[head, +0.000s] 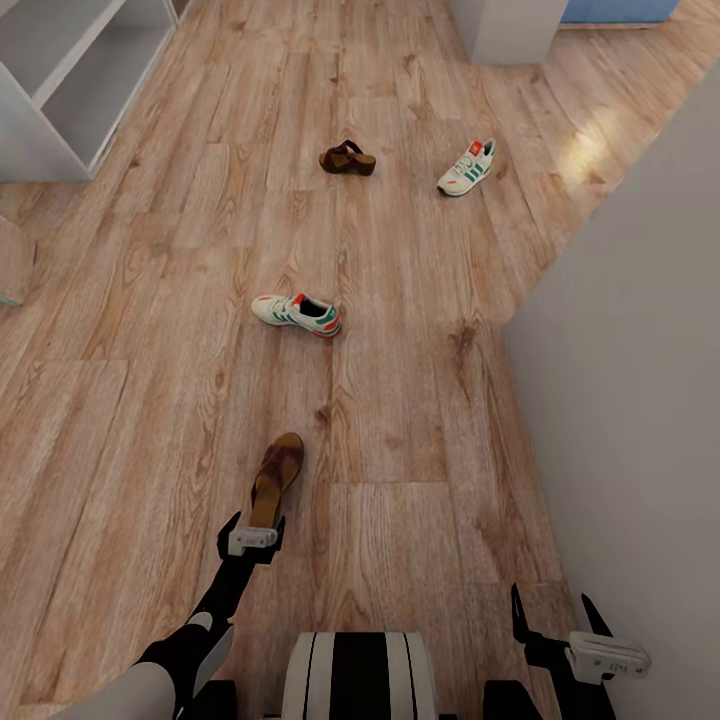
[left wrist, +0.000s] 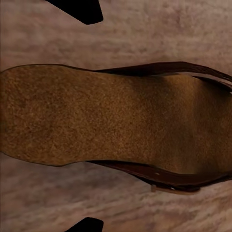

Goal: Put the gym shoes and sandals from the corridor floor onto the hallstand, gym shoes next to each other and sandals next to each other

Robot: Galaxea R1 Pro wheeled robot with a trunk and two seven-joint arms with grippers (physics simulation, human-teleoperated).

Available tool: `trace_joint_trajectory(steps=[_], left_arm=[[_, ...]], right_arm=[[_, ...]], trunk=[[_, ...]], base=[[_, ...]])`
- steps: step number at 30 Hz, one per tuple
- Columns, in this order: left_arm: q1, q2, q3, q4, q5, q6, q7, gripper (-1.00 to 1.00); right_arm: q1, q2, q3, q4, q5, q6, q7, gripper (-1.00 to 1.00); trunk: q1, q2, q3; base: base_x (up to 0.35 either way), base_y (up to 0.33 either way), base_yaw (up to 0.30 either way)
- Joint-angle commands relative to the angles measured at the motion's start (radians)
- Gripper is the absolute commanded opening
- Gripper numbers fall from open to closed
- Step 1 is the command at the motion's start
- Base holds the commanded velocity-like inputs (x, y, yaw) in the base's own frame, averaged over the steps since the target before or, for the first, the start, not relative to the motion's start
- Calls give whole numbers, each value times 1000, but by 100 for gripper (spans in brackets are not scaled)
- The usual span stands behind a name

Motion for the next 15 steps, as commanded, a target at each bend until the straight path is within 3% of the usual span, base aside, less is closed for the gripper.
trace_joint_trajectory(steps=[1,15], left_arm=[[0,0,0,0,0,0,0,100],[0,2,0,0,0,-1,0,100]], right_arm=[[0,0,0,0,0,0,0,100],[0,0,-1,0,-1,1,-2,100]], trunk=[[0,0,-1],[0,0,-11]], base=[[0,0,0],[0,0,0]])
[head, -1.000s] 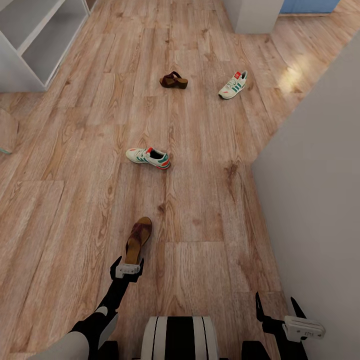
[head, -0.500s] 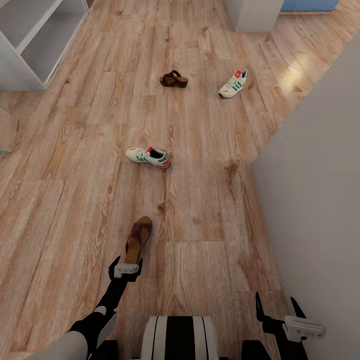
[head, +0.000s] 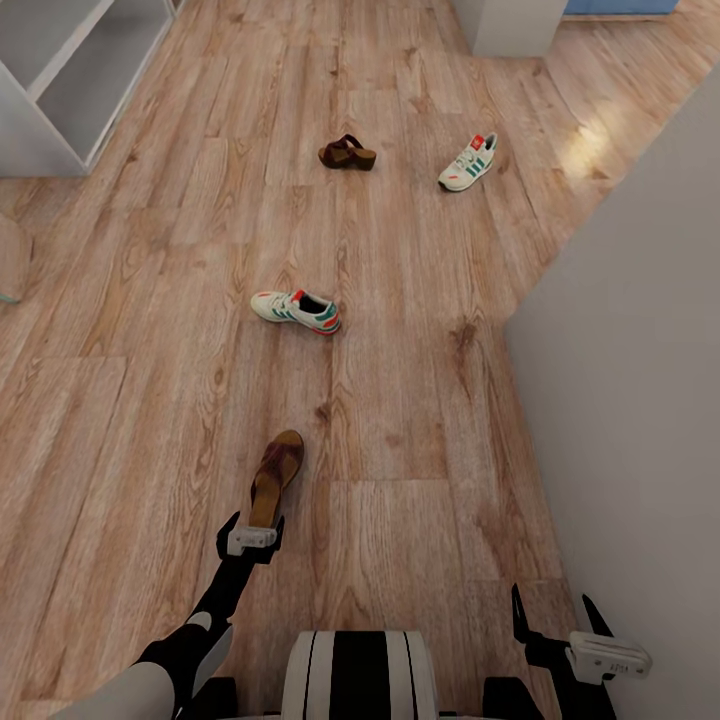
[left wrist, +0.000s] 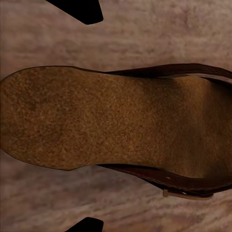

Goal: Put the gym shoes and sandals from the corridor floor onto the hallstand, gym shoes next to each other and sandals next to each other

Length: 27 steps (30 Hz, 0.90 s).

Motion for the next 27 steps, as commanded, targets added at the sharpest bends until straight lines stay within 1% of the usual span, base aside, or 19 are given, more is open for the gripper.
trace_joint_trajectory(steps=[1,27], left_arm=[[0,0,0,0,0,0,0,100],[0,1,0,0,-1,0,0,100]], right_arm=[[0,0,0,0,0,0,0,100],[0,1,0,-1,0,1,-3,100]], trunk=[[0,0,0],[0,0,-2]], base=[[0,0,0],[0,0,0]])
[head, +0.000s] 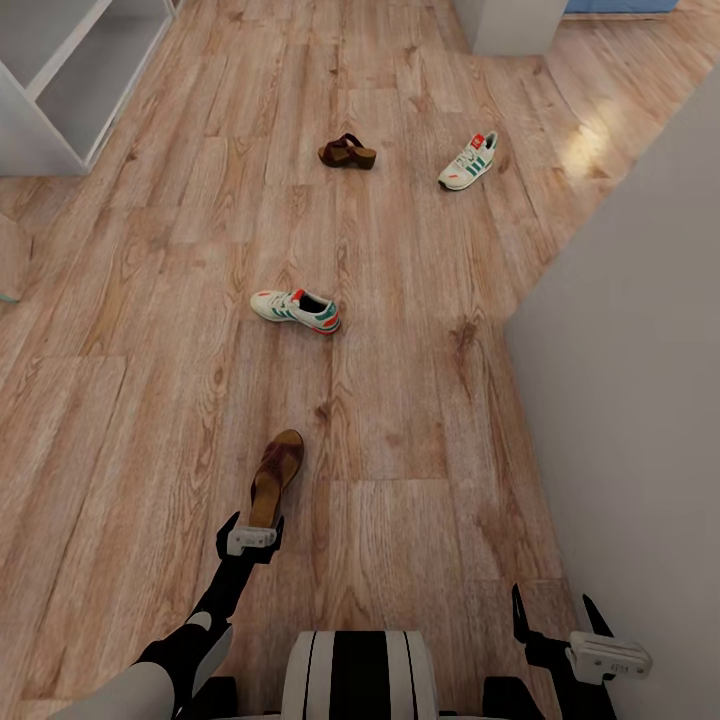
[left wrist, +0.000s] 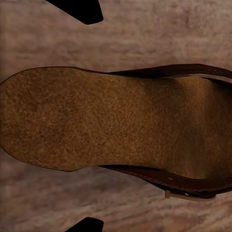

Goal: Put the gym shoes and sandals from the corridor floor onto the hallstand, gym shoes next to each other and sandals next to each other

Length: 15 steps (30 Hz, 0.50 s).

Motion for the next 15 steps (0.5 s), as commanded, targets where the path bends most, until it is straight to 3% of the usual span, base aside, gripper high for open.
trace_joint_trajectory(steps=[1,15], left_arm=[[0,0,0,0,0,0,0,100],[0,-1,0,0,0,0,0,100]], right_arm=[[0,0,0,0,0,0,0,100],[0,0,-1,0,0,0,0,100]], trunk=[[0,0,0],[0,0,-3]], base=[[0,0,0],[0,0,0]])
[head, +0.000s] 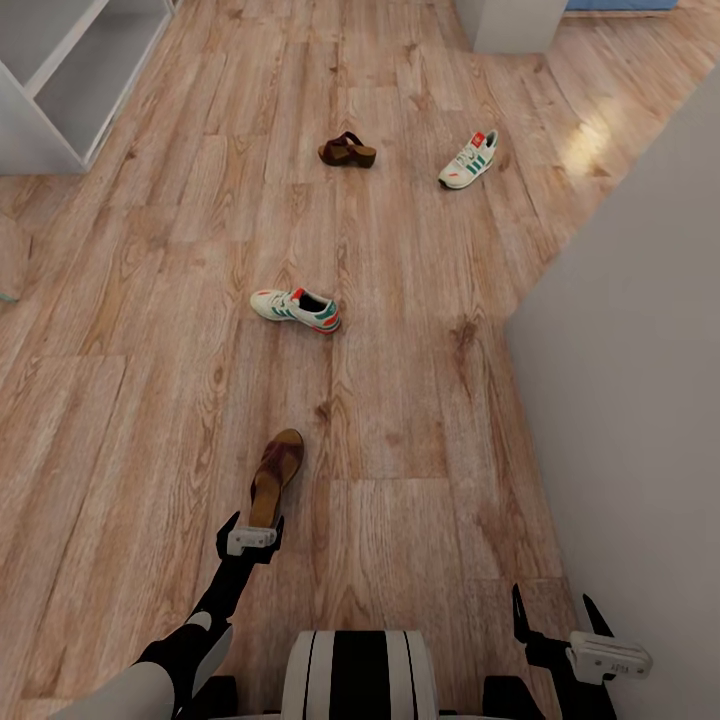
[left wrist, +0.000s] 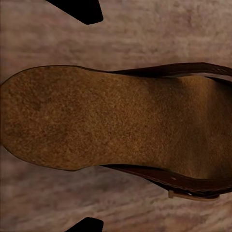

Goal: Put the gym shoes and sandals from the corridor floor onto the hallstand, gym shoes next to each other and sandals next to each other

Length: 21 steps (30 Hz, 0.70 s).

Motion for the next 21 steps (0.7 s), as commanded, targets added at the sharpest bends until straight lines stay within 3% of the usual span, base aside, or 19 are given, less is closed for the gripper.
trace_joint_trajectory(steps=[1,21], left_arm=[[0,0,0,0,0,0,0,100],[0,0,0,0,0,0,0,100]], right_arm=[[0,0,0,0,0,0,0,100],[0,0,-2,0,-1,0,-1,100]], trunk=[[0,0,-1],[0,0,-13]], base=[[0,0,0],[0,0,0]])
